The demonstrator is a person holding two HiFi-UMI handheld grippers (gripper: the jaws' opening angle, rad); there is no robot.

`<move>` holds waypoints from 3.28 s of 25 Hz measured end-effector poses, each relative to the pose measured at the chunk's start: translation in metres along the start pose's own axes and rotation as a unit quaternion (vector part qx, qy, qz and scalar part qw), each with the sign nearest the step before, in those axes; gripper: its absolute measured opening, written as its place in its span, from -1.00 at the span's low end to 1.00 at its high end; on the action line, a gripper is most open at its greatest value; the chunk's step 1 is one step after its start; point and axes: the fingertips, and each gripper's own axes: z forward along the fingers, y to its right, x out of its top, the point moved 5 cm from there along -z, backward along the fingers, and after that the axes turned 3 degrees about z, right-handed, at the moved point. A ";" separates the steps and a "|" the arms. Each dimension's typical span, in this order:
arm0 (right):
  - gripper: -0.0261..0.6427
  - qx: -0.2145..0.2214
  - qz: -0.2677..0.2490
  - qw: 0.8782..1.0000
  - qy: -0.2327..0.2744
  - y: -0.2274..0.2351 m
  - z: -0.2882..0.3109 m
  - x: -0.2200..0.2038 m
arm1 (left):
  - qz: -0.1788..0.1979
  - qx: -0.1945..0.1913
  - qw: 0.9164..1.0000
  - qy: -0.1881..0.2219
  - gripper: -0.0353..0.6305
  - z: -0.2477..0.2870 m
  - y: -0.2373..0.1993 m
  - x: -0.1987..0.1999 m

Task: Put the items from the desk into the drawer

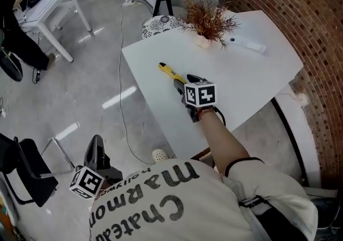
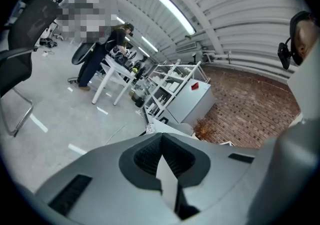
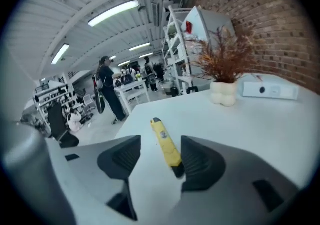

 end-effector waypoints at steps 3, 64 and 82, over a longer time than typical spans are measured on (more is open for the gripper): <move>-0.11 -0.007 -0.074 0.996 -0.055 0.004 0.028 -0.004 | 0.005 0.003 1.000 -0.002 -0.89 0.008 -0.003 0.003; -0.56 -0.041 0.142 0.989 0.018 -0.196 -0.198 -0.126 | 0.073 -0.238 0.965 -0.085 -0.89 -0.076 0.000 0.031; -0.56 -0.069 0.186 0.980 0.021 -0.260 -0.288 -0.247 | 0.096 -0.309 0.933 -0.158 -0.89 -0.149 0.005 -0.047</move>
